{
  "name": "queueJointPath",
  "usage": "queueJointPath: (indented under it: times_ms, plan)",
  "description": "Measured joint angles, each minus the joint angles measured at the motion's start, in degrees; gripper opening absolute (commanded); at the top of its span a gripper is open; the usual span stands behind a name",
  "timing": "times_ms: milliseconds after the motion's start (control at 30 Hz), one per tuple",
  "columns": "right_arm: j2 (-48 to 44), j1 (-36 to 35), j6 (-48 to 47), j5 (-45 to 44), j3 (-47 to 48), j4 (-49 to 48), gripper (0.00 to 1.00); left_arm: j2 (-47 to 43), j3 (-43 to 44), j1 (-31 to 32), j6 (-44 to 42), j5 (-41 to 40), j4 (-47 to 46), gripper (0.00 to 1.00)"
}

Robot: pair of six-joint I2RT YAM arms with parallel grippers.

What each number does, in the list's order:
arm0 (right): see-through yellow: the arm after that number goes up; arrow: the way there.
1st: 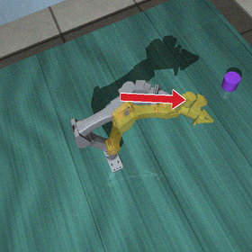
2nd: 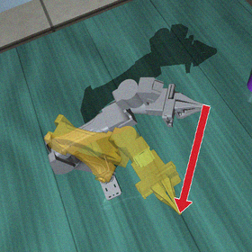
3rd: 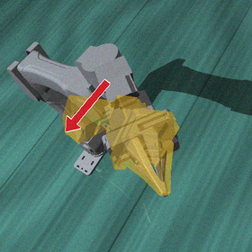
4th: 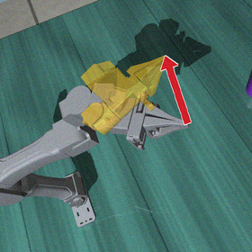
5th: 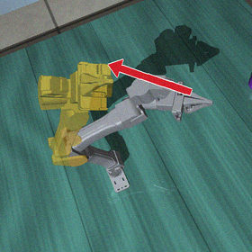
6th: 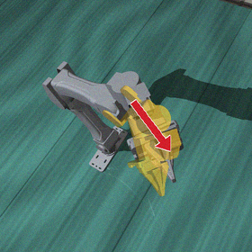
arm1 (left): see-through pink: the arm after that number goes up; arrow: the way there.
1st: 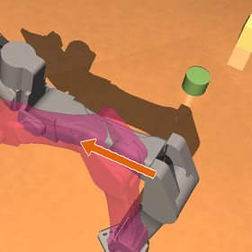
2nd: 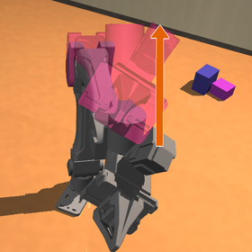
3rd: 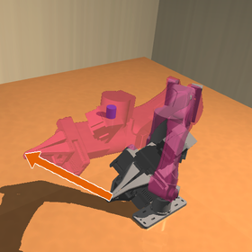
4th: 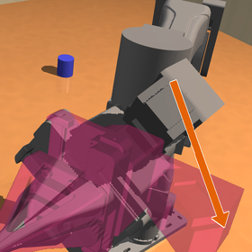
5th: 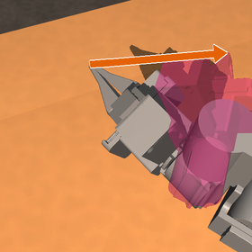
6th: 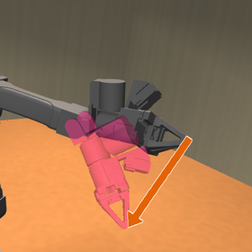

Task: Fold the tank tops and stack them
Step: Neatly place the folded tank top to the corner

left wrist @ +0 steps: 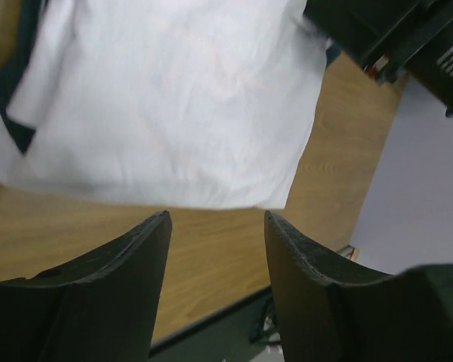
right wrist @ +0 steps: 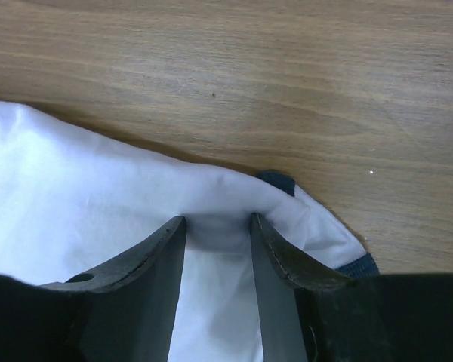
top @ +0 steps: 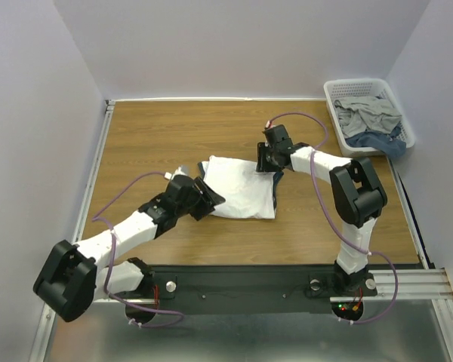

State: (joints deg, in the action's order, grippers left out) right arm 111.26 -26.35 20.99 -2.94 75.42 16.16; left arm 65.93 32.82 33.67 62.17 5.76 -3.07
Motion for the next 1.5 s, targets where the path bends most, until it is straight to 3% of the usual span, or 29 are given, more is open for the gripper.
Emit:
queueJointPath:
  times_ms: [267, 667, 767, 867, 933, 1033, 1100, 1167, 1200, 1233, 1500]
  plan:
    - [-3.45, 0.02, 4.02, -1.14, -7.26, -5.18, 0.46, -5.95, -8.11, 9.66, 14.88, -1.92, 0.46, 0.72]
    - [-29.16, -1.99, 17.68, 2.01, -35.10, -5.92, 0.47, 3.54, -8.59, 11.41, 19.32, -4.33, -3.89, 0.72]
    - [-31.47, -3.10, 19.76, 3.02, -36.17, -5.09, 0.47, 5.22, -7.41, 10.29, 18.67, -6.08, -3.56, 0.66]
    - [-31.67, -3.76, 20.96, 3.72, -36.15, -5.11, 0.47, 8.61, -5.14, 9.01, 17.09, -7.30, -3.15, 0.52]
    - [-31.65, -3.76, 21.33, 3.98, -36.15, -5.09, 0.47, 10.93, -3.80, 8.46, 16.09, -7.93, -2.95, 0.50]
    - [-31.65, -3.76, 21.46, 4.04, -36.13, -5.09, 0.48, 13.55, -2.23, 8.24, 14.71, -8.28, -2.71, 0.39]
    - [-31.63, -3.76, 21.44, 4.07, -35.93, -4.98, 0.54, 14.99, -1.18, 8.13, 13.57, -8.52, -2.60, 0.24]
    - [-31.47, -3.76, 21.35, 4.22, -35.39, -4.96, 0.60, 16.15, 0.15, 7.63, 12.02, -8.79, -1.75, 0.15]
    - [-31.30, -3.76, 21.24, 4.44, -34.84, -4.94, 0.65, 16.94, 1.25, 7.15, 10.51, -9.14, -1.18, 0.03]
    - [-31.15, -3.76, 21.22, 4.66, -34.25, -4.81, 0.66, 17.66, 2.51, 6.38, 9.51, -9.44, -0.09, 0.00]
    - [-30.97, -3.76, 19.10, 5.92, -25.57, -3.63, 0.73, 31.30, 23.69, -5.22, -9.73, -17.51, 9.27, 0.00]
